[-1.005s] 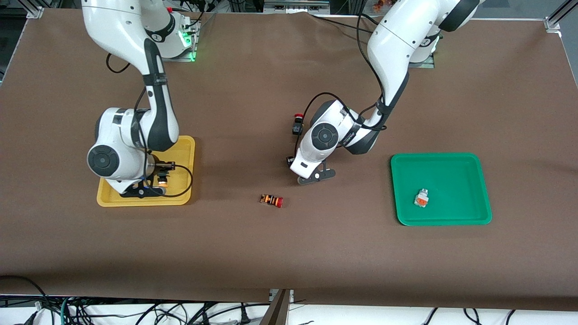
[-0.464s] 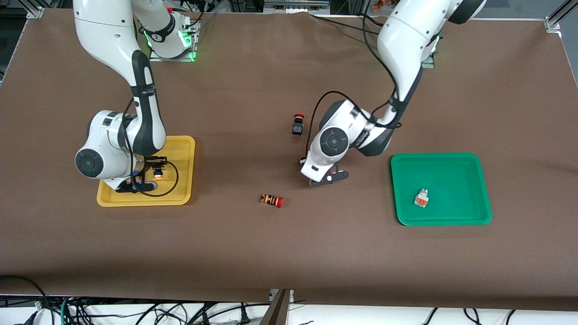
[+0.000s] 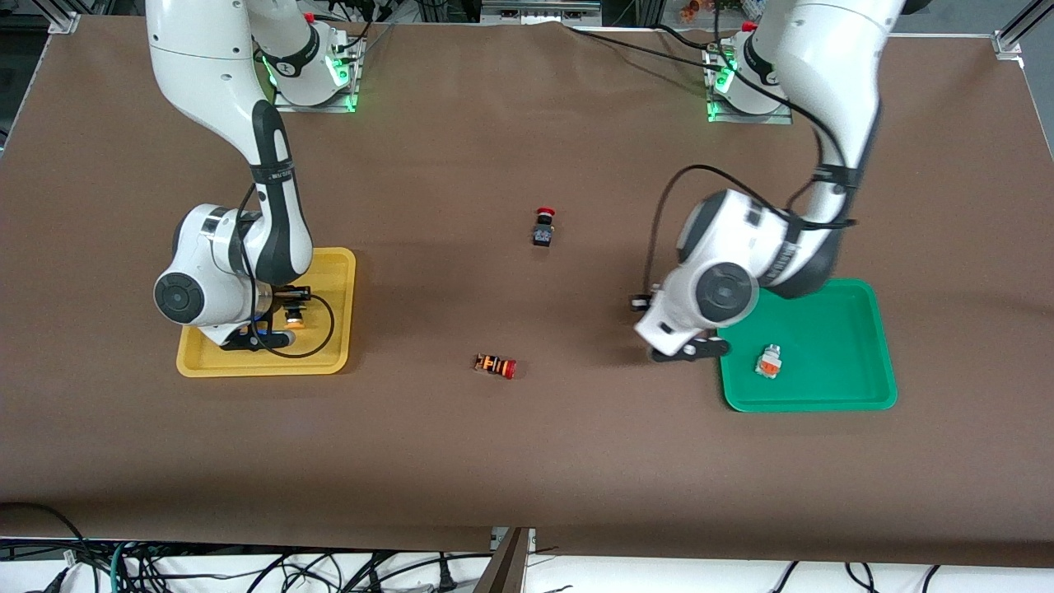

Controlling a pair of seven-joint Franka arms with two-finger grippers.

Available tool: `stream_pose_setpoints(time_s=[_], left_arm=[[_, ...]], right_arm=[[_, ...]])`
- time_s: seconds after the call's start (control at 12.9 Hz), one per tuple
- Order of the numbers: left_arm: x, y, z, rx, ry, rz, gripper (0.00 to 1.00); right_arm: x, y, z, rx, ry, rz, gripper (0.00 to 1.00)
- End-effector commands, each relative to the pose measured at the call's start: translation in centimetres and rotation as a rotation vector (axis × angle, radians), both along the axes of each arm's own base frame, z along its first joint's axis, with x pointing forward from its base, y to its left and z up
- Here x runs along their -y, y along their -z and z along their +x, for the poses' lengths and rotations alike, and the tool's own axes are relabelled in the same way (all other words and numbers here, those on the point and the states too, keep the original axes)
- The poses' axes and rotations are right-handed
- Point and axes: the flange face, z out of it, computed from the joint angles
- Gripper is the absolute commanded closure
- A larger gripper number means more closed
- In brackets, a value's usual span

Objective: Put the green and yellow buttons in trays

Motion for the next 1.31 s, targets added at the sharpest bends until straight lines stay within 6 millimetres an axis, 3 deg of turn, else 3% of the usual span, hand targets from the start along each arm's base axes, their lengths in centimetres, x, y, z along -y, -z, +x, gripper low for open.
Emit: stream_pose_setpoints(time_s=[0.0, 0.23, 0.39, 0.7, 0.85, 0.93, 1.01, 1.16, 1.24], left_arm=[[-6.7, 0.1, 1.4, -0.015, 0.139, 0.016, 0.9], [-15.1, 0.9, 3.1, -0.027, 0.258, -0.04, 0.88], [-20.5, 2.5, 4.1, -0.008, 0.35, -0.036, 0.88], [-25.7, 7.3, 3.7, 0.034, 0.407, -0.076, 0.83], [-27.3, 8.8, 3.3, 0.084, 0.447, -0.087, 0.61], [-27.5, 8.7, 3.3, 0.086, 0.445, -0.088, 0.15], [-27.5, 8.7, 3.3, 0.085, 0.443, -0.088, 0.0], [-27.5, 7.4, 3.7, 0.102, 0.446, -0.082, 0.0], [-27.1, 5.4, 4.0, 0.122, 0.45, -0.077, 0.0]], right_arm=[[-0.9, -2.1, 1.2, 0.044, -0.014, 0.04, 0.0], [-1.2, -6.7, 3.9, 0.033, -0.026, 0.071, 0.0], [-0.7, -9.9, 5.6, 0.039, -0.031, 0.086, 0.0], [-1.3, -12.2, 6.5, 0.05, -0.045, 0.096, 0.0], [-2.0, -13.3, 6.7, 0.053, -0.055, 0.09, 0.0], [-1.8, -14.4, 6.7, 0.066, -0.065, 0.081, 0.0], [-0.8, -15.0, 6.8, 0.07, -0.062, 0.073, 0.0], [-0.6, -17.4, 6.6, 0.088, -0.077, 0.088, 0.0], [-0.5, -18.7, 6.3, 0.094, -0.066, 0.052, 0.0]])
